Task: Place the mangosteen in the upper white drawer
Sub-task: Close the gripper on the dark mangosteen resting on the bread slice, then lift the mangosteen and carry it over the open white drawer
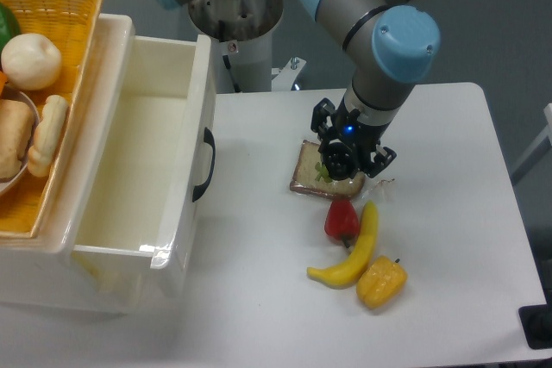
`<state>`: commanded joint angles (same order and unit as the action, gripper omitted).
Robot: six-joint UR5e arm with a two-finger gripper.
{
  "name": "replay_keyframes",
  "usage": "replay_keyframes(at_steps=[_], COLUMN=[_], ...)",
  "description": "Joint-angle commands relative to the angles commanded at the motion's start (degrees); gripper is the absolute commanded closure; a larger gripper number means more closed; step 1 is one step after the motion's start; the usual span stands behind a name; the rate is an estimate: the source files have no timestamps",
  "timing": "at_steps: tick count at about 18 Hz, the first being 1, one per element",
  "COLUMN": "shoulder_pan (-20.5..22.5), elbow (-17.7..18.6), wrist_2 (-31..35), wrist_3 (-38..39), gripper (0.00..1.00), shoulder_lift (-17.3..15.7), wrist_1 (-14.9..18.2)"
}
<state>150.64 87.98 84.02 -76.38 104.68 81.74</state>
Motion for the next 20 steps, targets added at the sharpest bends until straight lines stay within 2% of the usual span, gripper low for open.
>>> replay_keyframes(at_steps=[7, 9, 14, 16, 20], shoulder_pan=[-0.09, -0.35, -0.88, -1.05, -2.10], elbow=[-0.62, -0.62, -0.62, -0.62, -0.53], wrist_2=[-1.23, -1.23, -4.04, -4.39, -10.09], wrist_3=[5.71, 7.20, 17.29, 19.59, 26.52], gripper=[0.74, 0.74, 0.74, 0.74, 0.74], shoulder_lift=[-0.88, -1.49, -5.79, -7.81, -11.42], wrist_1=[0.26, 1.22, 1.76, 3.24, 5.10])
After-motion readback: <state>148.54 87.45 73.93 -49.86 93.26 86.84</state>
